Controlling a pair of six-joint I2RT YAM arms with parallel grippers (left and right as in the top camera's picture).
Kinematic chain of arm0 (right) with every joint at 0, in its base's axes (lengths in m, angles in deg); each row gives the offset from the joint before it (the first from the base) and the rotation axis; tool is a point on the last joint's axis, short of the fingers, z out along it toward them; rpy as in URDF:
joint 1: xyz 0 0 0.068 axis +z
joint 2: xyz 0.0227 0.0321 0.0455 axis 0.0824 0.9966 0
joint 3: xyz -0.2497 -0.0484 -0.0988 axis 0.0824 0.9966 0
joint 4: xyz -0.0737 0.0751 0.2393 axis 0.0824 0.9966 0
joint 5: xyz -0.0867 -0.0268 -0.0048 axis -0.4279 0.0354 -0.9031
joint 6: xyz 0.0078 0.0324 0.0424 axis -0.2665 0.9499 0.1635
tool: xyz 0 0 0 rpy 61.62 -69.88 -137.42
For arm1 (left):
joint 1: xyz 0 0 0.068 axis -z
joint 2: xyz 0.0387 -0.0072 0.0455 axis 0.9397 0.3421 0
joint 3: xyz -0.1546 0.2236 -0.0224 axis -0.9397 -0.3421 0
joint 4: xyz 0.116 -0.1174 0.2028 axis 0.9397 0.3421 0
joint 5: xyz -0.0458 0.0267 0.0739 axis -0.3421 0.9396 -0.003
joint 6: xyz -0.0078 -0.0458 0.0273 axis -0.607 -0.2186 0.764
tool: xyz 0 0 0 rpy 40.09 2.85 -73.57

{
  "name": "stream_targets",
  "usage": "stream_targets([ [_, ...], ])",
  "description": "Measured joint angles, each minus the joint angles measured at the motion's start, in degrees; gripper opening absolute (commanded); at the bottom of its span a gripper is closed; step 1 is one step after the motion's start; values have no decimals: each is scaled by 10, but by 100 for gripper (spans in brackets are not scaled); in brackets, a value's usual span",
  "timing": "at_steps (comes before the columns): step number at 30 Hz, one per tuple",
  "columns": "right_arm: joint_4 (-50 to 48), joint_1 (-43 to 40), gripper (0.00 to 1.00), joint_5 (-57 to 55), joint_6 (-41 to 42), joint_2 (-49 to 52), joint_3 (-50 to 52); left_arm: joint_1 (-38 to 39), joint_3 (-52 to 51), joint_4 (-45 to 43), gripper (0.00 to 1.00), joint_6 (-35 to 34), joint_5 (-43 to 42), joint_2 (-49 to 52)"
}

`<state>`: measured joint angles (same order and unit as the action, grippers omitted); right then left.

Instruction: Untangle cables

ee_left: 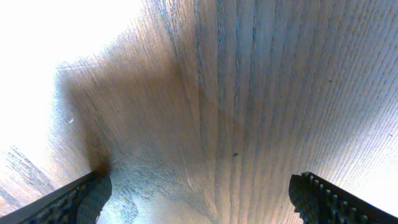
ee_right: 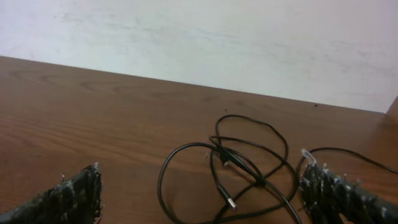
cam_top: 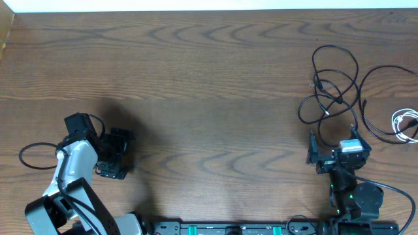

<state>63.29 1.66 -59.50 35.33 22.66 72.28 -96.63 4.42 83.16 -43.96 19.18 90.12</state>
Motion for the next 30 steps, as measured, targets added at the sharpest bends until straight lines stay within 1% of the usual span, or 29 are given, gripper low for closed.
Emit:
stream_targets([
  [3, 1, 13, 99, -17, -1, 0, 0, 0, 0, 0, 98, 0, 0, 0],
  [7, 3, 29, 99, -78, 24, 0, 0, 0, 0, 0, 98, 0, 0, 0],
  [12, 3, 30, 99, -122, 39, 0, 0, 0, 0, 0, 98, 0, 0, 0],
  [30, 2, 30, 99, -131, 44, 0, 0, 0, 0, 0, 98, 0, 0, 0],
])
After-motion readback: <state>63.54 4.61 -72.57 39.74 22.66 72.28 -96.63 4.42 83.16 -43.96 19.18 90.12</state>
